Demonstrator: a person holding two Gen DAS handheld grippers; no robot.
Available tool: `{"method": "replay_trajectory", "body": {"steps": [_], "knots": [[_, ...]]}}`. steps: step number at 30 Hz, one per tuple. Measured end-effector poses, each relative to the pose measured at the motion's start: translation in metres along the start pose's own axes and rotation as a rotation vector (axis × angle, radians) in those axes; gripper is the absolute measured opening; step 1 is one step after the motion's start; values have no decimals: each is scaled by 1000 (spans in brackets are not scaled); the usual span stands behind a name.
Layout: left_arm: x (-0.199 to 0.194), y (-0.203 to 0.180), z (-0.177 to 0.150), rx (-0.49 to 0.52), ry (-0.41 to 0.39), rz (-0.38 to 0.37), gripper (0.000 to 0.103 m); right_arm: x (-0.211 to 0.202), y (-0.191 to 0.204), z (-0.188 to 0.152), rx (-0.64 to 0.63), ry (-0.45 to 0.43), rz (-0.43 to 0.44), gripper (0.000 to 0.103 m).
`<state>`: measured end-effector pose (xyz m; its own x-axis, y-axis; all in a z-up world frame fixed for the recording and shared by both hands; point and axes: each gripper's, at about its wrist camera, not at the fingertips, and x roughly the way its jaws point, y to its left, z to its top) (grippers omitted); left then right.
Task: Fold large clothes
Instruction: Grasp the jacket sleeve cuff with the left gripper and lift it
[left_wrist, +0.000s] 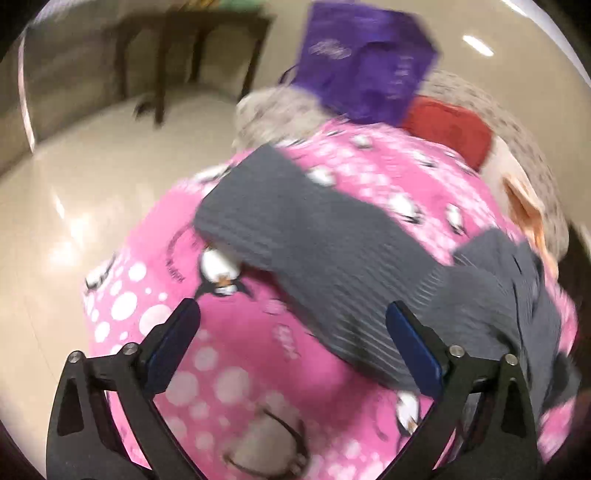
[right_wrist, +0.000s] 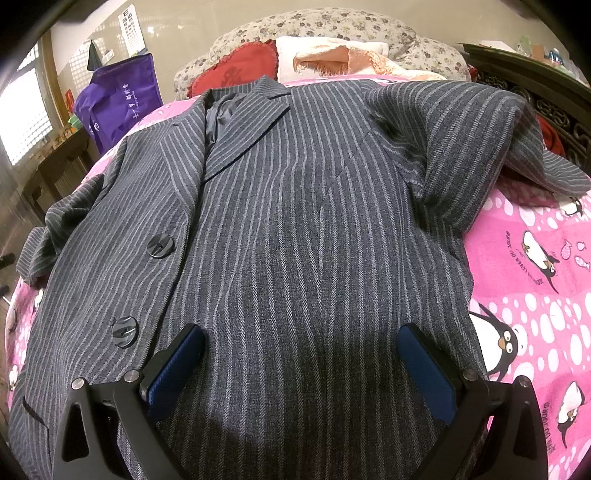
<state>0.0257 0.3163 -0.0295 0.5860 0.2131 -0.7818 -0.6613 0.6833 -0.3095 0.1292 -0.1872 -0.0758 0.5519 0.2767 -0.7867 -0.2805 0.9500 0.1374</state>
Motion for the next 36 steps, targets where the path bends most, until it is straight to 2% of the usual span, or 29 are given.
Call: {"method": "replay_trajectory", "body": {"steps": [1,3,10,12,13,14,15,16,21,25,27,29,32,36], "knots": [[13,5,3,-29,42,-28,97,0,0,0,0,0,0,103],[26,8,7,-60,68,-68,97,0,0,0,0,0,0,103],[51,1,42,-55,9,-63,97,0,0,0,0,0,0,103],[49,4,50,-44,-24,-38,82,0,0,0,0,0,0,103],[47,6,53,-33,-35,-17,64,0,0,0,0,0,0,103],[44,7,54,-18,-41,-4,33,0,0,0,0,0,0,103],[44,7,54,-4,-41,5,17,0,0,0,0,0,0,103],[44,6,54,14,-42,18,10,0,0,0,0,0,0,103],[11,3,51,52,-208,116,5,0,0,0,0,0,0,103],[-36,20,84,-15,-348,174,5,0,0,0,0,0,0,103],[-56,29,103,-50,-391,184,5,0,0,0,0,-1,0,103],[-68,25,113,-37,-403,176,5,0,0,0,0,-1,-1,103],[-76,-14,109,73,-397,97,5,0,0,0,-1,0,-1,103],[-68,-110,75,259,-323,-107,5,-1,1,0,-2,-2,-3,103]]}}
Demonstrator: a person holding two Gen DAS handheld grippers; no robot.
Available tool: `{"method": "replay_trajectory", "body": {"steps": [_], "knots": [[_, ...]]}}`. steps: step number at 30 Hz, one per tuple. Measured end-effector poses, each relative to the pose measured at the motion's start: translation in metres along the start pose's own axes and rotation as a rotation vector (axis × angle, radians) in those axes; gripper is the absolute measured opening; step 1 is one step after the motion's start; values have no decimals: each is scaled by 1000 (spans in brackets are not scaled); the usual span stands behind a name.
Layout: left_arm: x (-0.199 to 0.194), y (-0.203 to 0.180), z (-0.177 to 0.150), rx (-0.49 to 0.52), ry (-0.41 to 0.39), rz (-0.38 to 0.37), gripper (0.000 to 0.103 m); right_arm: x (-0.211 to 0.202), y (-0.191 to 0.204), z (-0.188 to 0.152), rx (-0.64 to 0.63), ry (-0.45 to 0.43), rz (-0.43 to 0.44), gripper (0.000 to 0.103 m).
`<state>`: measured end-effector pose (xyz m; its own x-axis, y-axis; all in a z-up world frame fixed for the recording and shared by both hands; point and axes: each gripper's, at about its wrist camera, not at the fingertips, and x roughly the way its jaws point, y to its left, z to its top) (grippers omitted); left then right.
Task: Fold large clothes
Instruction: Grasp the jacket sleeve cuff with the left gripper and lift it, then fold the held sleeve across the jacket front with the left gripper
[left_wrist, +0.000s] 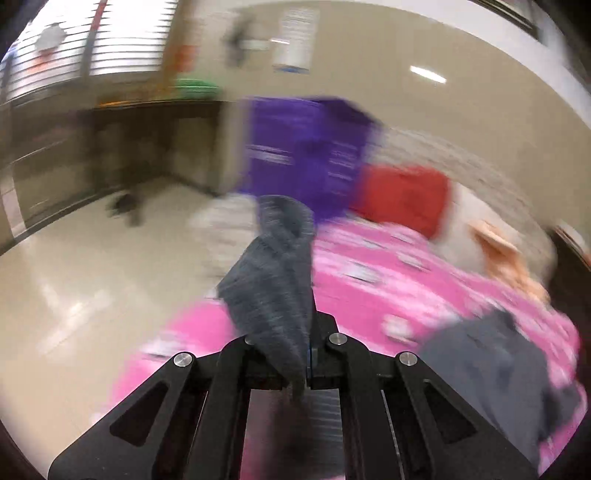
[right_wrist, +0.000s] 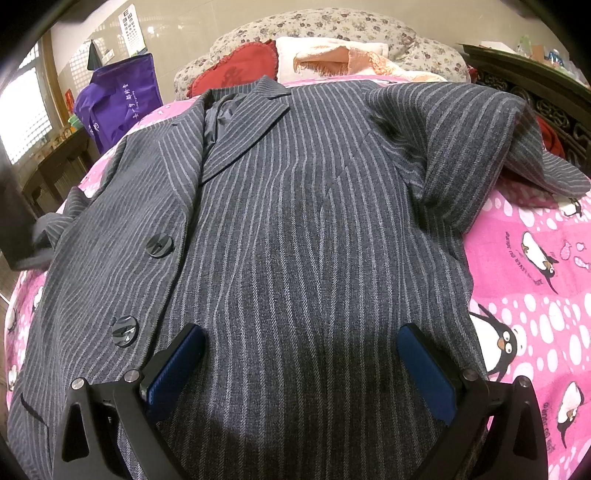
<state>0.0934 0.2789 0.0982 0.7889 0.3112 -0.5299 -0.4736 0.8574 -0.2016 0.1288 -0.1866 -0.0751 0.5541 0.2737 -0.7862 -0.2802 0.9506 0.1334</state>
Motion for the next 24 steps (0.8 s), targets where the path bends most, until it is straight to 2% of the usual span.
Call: {"method": "replay_trajectory", "body": {"steps": [1,4,5,7,10,12,13,15,17,19,22,24], "knots": [[4,-36,-8,36,19,-83,5,0,0,0,1,0,1,103],[20,-131,-37,136,94,-248,5,0,0,0,3,-2,4,103],[27,-155,-48,168,114,-276,5,0,0,0,3,-2,6,103],[45,-201,-79,237,172,-301,5,0,-1,-1,4,-3,8,103],[80,-252,-138,385,298,-218,6,0,-2,-1,6,-3,10,103],[91,-263,-161,435,340,-157,8,0,-1,-1,6,-4,10,103],[92,-266,-172,452,343,-131,14,0,-2,-2,6,-4,11,103],[87,-270,-178,491,312,-123,18,0,-1,-2,6,-4,12,103],[82,-271,-180,519,308,-121,38,0,-1,-2,5,-4,11,103],[76,-269,-180,511,314,-129,46,0,-1,-2,4,-4,10,103],[63,-254,-174,463,322,-183,46,1,0,-1,3,-4,7,103],[43,-237,-169,423,283,-213,46,1,1,-1,1,-3,3,103]]}}
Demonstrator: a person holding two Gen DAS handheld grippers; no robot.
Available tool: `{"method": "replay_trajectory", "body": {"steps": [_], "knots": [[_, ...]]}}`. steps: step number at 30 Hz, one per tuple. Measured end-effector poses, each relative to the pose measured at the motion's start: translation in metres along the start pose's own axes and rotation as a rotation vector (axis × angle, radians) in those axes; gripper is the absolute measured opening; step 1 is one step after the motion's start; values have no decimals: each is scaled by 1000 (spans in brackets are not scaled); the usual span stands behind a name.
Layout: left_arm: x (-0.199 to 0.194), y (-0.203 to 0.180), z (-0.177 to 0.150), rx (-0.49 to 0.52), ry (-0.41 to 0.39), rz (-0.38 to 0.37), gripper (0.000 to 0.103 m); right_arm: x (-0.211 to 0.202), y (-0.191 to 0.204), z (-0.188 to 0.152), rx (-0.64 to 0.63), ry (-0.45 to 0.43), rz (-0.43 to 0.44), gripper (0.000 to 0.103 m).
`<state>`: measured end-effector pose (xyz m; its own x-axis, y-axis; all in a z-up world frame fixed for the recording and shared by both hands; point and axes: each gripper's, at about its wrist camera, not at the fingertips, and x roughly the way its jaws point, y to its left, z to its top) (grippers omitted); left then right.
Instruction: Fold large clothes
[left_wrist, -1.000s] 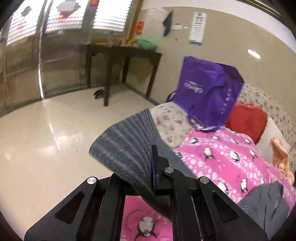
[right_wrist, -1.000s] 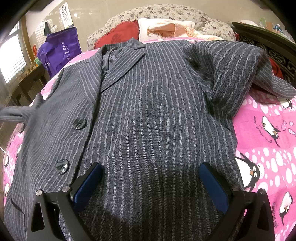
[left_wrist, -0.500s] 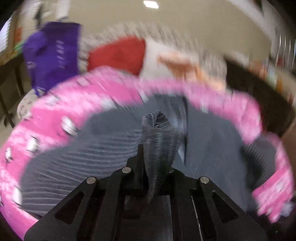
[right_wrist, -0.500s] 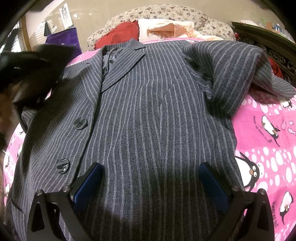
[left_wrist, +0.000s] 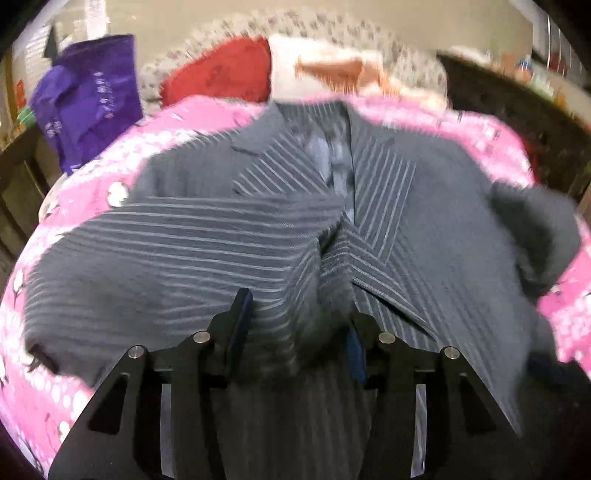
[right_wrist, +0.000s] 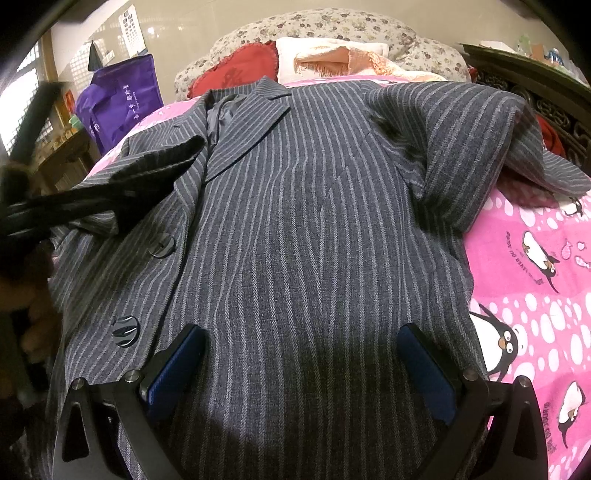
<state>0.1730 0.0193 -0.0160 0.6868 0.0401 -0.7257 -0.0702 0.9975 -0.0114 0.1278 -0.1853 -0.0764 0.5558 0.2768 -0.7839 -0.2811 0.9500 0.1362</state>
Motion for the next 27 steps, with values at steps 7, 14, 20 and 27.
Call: {"method": "replay_trajectory", "body": {"steps": [7,14,20,27], "knots": [[-34,54,-49,-67,-24,82,46,-7,7,21,3,66,-26,103],[-38,78,-96,-160,14,81,50,-33,42,77,15,-72,146,98],[-51,91,-115,-243,2,88,63,39,89,97,-51,35,341,69],[-55,113,-125,-341,0,79,63,87,89,113,30,74,532,61]]}}
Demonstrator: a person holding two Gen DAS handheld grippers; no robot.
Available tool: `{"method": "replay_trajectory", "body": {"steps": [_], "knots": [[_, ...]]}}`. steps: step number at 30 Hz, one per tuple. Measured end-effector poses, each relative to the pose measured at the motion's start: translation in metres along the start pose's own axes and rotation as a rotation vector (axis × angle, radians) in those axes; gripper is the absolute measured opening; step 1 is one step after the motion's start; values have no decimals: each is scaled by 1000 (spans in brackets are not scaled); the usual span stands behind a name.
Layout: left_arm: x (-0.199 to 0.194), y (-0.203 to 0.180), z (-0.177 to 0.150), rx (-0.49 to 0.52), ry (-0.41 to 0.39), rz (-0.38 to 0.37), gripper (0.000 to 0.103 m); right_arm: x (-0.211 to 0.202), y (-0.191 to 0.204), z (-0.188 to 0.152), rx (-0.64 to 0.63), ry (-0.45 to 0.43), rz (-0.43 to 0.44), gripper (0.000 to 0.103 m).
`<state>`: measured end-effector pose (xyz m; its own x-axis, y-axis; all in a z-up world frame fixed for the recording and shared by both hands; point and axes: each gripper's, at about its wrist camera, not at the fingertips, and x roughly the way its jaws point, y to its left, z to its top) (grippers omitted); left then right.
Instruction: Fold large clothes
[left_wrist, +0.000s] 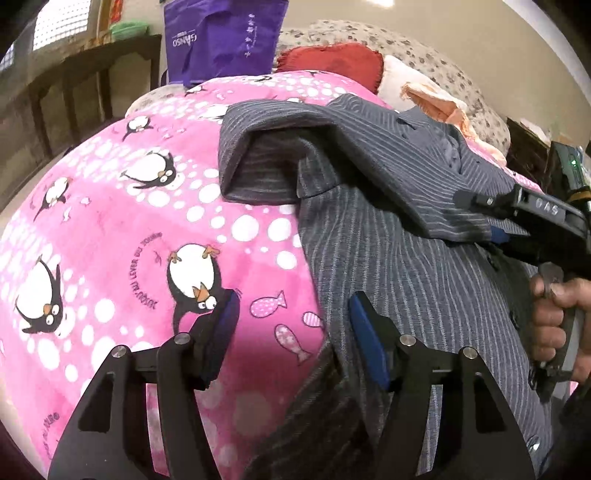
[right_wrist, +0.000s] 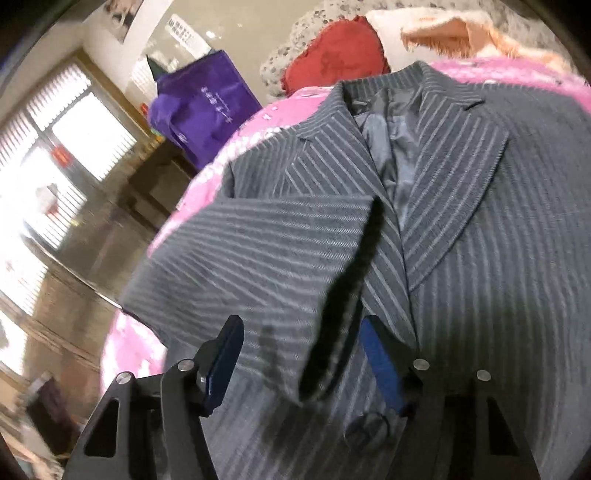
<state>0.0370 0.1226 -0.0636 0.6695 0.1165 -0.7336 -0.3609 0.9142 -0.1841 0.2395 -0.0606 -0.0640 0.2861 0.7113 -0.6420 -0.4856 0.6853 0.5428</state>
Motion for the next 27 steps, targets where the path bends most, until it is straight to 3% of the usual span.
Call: {"method": "replay_trajectory", "body": {"steps": [1,2,3,4,5,9,17,21,27], "knots": [[1,-2,0,8,0,5,63,3,1,3,-10,6,49,45],[0,-2,-3,15,-3,13,64,9,3,5,-16,30,63,35],[1,-4,-3,25,-3,23,64,13,7,7,-22,41,57,30],[1,-5,-4,30,-3,29,64,15,8,9,-32,42,57,13],[1,-6,-4,33,-4,33,64,14,10,11,-39,32,62,6],[2,-4,-5,34,-1,36,65,-13,3,23,-10,-71,-6,5],[3,-8,-4,50,-1,52,67,-81,-100,22,121,13,-314,5],[5,-9,-4,61,0,63,68,-124,-130,20,159,2,-364,4],[5,-8,-4,64,2,65,69,-133,-141,7,171,21,-350,4]]}}
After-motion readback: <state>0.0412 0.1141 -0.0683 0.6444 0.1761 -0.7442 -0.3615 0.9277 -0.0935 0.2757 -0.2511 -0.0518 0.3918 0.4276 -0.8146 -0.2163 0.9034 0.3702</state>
